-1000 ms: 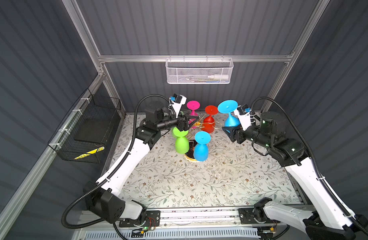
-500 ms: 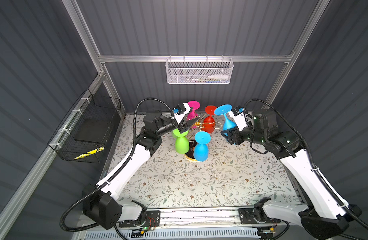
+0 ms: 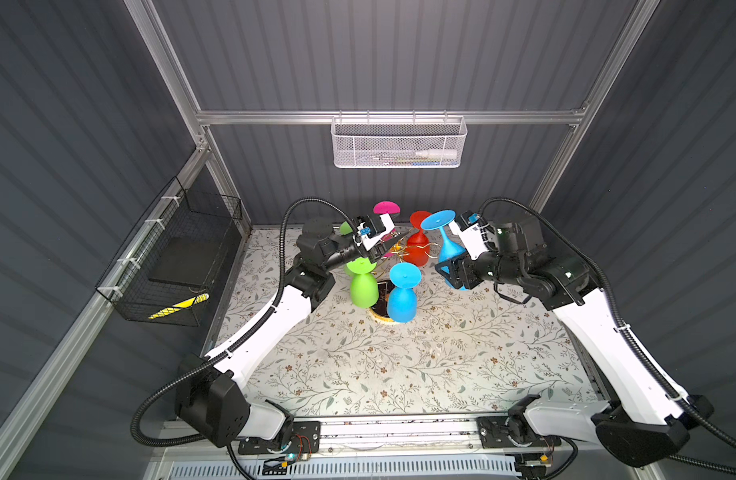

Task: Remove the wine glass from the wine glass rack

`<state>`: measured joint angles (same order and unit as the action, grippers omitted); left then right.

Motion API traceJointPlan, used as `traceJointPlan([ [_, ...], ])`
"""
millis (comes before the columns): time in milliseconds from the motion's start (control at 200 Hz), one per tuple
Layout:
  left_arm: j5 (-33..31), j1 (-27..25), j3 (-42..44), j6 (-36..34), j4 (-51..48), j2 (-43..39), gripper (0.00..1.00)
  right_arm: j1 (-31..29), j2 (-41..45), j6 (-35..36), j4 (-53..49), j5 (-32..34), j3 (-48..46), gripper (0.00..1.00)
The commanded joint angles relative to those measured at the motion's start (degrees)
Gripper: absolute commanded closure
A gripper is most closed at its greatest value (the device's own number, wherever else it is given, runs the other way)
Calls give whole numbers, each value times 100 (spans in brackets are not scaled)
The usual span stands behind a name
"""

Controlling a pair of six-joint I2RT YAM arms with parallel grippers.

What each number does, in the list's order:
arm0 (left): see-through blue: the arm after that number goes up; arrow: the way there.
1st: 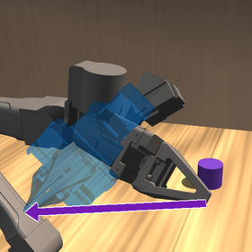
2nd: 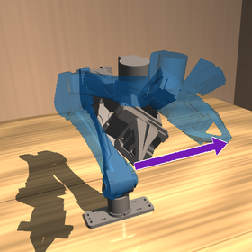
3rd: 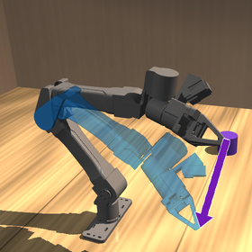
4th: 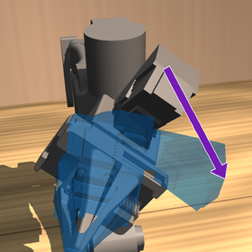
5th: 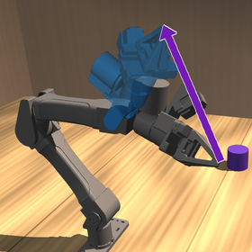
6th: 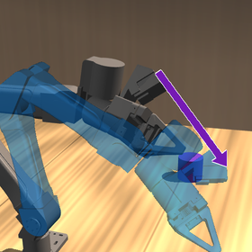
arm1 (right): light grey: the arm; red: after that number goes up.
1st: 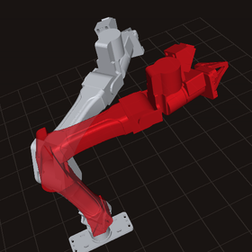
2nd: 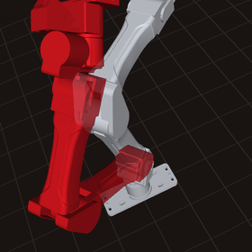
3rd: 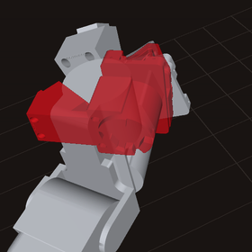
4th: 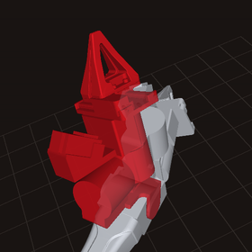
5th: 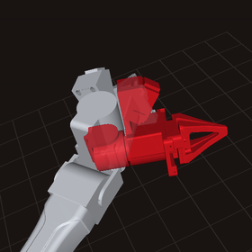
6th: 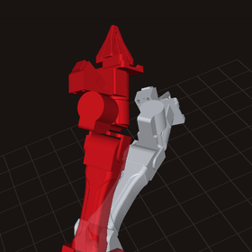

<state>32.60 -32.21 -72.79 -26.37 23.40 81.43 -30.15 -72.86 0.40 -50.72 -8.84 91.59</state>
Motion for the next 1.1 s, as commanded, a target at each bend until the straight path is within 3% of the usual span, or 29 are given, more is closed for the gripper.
traceJointPlan([
  [0,175,-58,-139,-189,183,27,52,-98,-94,-82,-109,-28,230,44],
  [520,129,-190,-25,-211,517,-60,53,-342,-500,-177,-344,58,577,44],
  [1095,234,-242,-60,-247,455,-24,71,-492,-604,-243,-409,-13,597,44],
])
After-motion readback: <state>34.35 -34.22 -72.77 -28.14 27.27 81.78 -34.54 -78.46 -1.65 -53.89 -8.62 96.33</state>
